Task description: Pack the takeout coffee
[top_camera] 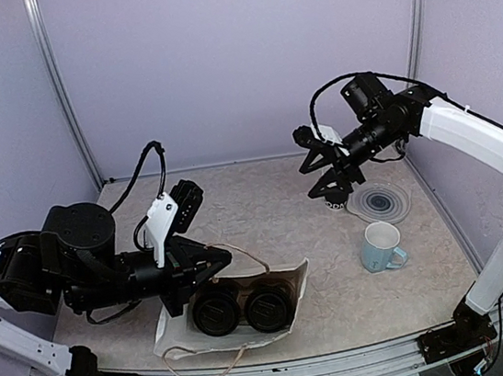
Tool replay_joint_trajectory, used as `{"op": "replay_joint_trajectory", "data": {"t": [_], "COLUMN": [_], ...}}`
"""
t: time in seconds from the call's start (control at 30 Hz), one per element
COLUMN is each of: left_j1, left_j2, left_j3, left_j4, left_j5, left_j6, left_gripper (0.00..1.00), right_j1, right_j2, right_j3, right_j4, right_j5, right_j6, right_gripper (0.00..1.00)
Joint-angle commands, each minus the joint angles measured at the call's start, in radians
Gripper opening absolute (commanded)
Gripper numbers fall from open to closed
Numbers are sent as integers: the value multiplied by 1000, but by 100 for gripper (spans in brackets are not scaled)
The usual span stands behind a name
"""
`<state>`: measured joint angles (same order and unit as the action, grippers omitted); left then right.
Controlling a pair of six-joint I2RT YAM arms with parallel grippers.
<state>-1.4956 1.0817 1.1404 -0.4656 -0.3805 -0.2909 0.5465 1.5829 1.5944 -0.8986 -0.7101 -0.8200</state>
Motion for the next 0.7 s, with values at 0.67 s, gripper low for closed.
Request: {"op": "replay_joint_trajectory", "data": {"t": [0.67], "left_j1": [144], "left_j2": [-58], "left_j3": [-33], "left_j4": [117], "left_j5": [10], "left_j6": [49], "left_gripper": [0], "right_j1": [-22], "right_j2": [166], "right_j3": [220], "right_j4": [-146], "right_j5": [48], "right_j6": [7], "right_gripper": [65]}}
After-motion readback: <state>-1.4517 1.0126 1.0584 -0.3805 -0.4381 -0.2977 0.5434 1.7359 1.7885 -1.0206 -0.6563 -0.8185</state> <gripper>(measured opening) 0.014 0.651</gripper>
